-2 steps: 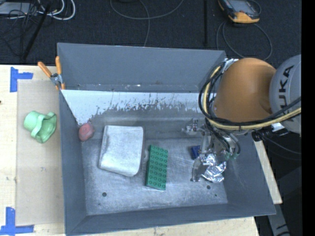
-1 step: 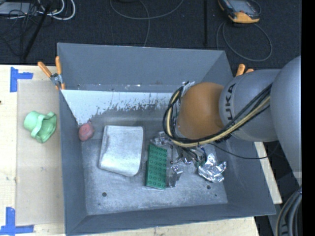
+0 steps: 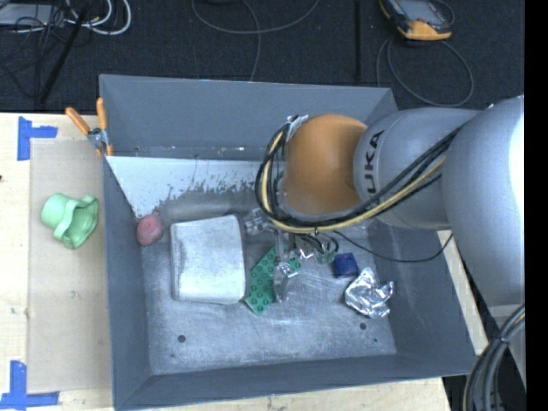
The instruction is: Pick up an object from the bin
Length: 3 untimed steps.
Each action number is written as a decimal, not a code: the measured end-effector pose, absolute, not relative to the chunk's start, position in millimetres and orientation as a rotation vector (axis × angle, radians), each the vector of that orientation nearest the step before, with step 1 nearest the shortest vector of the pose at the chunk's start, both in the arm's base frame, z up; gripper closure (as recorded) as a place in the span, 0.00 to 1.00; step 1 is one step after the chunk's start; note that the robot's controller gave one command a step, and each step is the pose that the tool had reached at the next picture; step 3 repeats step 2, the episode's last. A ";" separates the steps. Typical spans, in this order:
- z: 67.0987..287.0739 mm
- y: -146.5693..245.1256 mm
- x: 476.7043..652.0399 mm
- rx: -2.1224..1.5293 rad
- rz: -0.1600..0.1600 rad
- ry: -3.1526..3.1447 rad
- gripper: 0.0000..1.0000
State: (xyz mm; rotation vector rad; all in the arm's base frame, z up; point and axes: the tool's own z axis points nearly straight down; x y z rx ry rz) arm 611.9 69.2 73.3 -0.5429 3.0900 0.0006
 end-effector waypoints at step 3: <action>220.3 66.5 604.3 -0.562 -0.001 3.082 1.00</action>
Offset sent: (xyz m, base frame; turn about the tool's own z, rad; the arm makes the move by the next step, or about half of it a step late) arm 0.0000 0.0000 0.0000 0.0000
